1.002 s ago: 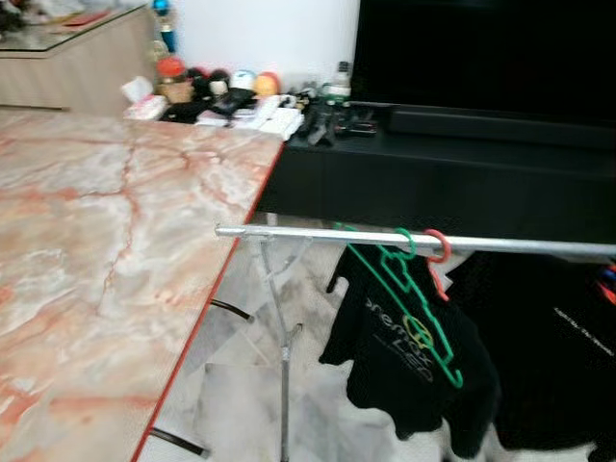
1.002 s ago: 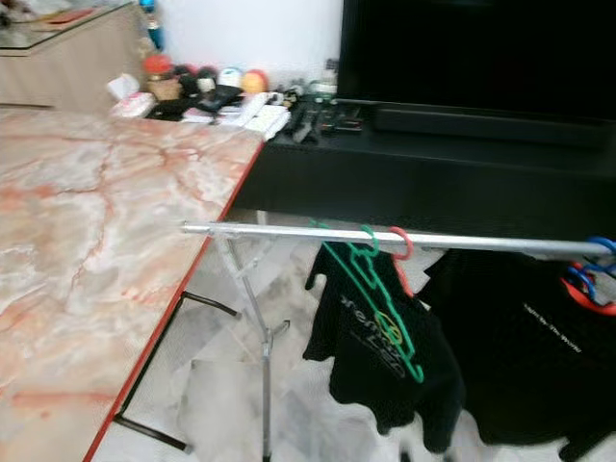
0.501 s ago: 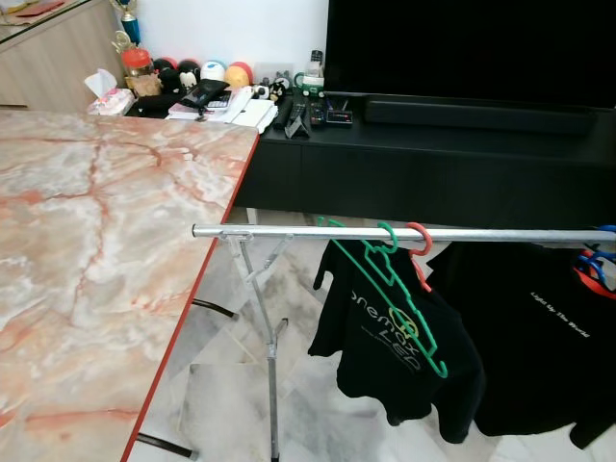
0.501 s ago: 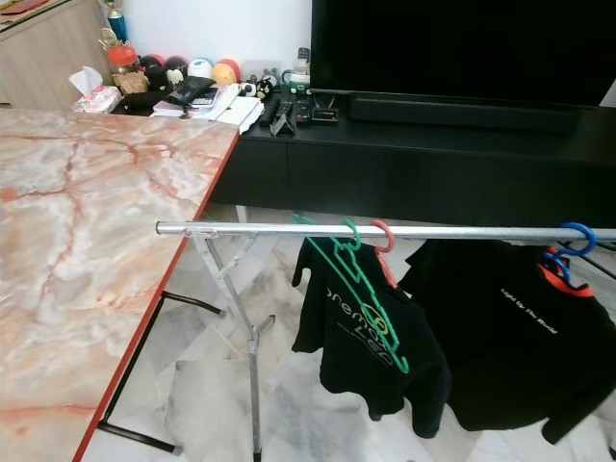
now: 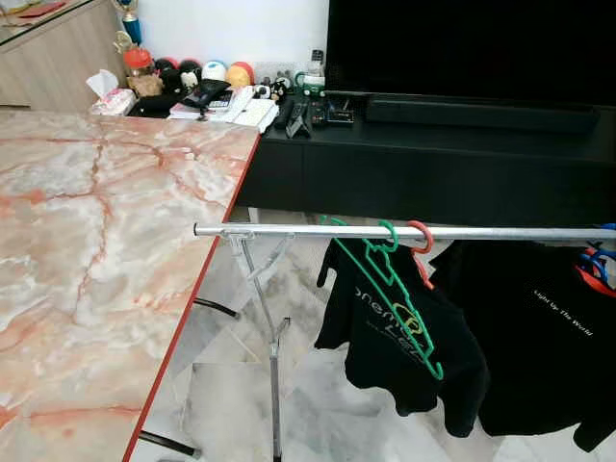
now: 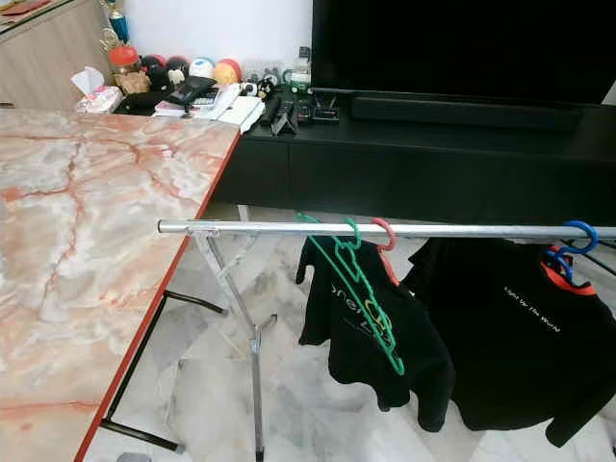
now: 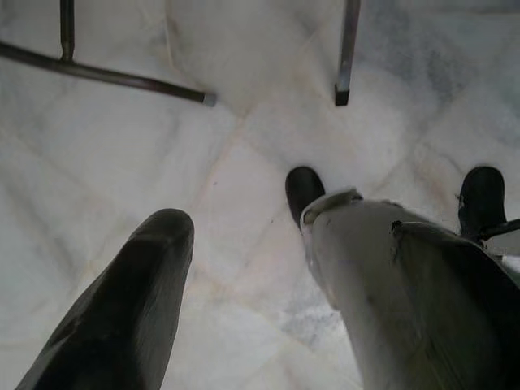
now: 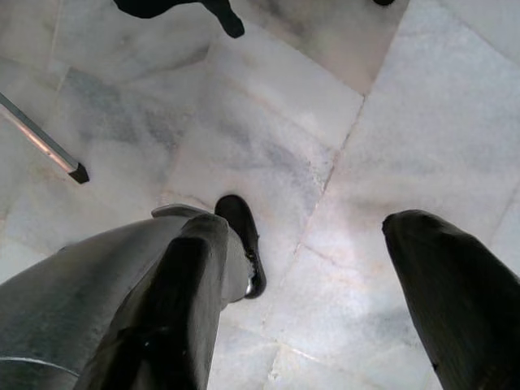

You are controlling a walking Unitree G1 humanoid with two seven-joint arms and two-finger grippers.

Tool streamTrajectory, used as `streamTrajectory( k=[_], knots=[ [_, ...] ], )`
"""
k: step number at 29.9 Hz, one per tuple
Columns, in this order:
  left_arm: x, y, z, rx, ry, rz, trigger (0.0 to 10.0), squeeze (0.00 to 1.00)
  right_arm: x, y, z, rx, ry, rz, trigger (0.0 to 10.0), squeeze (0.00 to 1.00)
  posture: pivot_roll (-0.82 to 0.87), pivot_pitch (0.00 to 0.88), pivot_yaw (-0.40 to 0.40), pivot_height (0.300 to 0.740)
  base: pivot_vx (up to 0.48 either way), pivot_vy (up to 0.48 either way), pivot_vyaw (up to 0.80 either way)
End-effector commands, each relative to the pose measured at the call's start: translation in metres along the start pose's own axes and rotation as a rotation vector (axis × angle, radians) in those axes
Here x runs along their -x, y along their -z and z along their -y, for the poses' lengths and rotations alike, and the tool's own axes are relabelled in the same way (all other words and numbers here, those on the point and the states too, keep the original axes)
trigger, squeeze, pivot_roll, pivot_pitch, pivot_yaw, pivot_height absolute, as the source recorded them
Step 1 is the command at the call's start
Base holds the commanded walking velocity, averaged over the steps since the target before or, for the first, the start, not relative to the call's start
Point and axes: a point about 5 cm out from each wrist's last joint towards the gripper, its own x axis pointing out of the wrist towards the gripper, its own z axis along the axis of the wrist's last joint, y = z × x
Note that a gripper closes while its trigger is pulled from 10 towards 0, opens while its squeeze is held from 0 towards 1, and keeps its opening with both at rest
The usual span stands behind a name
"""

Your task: Hang hanger

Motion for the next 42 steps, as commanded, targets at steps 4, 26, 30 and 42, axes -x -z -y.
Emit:
streamTrajectory(
  k=[4, 26, 30, 42],
  knots=[
    [0.001, 0.003, 0.001, 0.004, -0.004, -0.009, 10.0, 0.00, -0.006, -0.017, -0.011, 0.023, -0.046, 0.040, 10.0, 0.00, -0.01, 0.163, 0.018, 0.740, 0.000, 0.000, 0.00],
    [0.002, 0.007, -0.002, -0.027, -0.010, -0.026, 10.0, 0.00, -0.011, -0.016, -0.017, -0.007, -0.043, -0.041, 10.0, 0.00, 0.01, 0.179, 0.015, 0.740, 0.000, -0.137, 0.00],
    [0.002, 0.008, -0.003, -0.030, -0.014, -0.029, 10.0, 0.00, -0.014, -0.027, -0.020, -0.003, -0.046, -0.031, 10.0, 0.00, 0.01, 0.181, 0.012, 0.740, 0.000, 0.000, 0.00],
    [0.003, 0.009, -0.003, -0.007, -0.014, -0.024, 10.0, 0.00, -0.023, -0.067, -0.024, -0.001, -0.045, 0.007, 10.0, 0.00, 0.01, 0.180, 0.011, 0.740, 0.000, 0.000, 0.00]
  ],
)
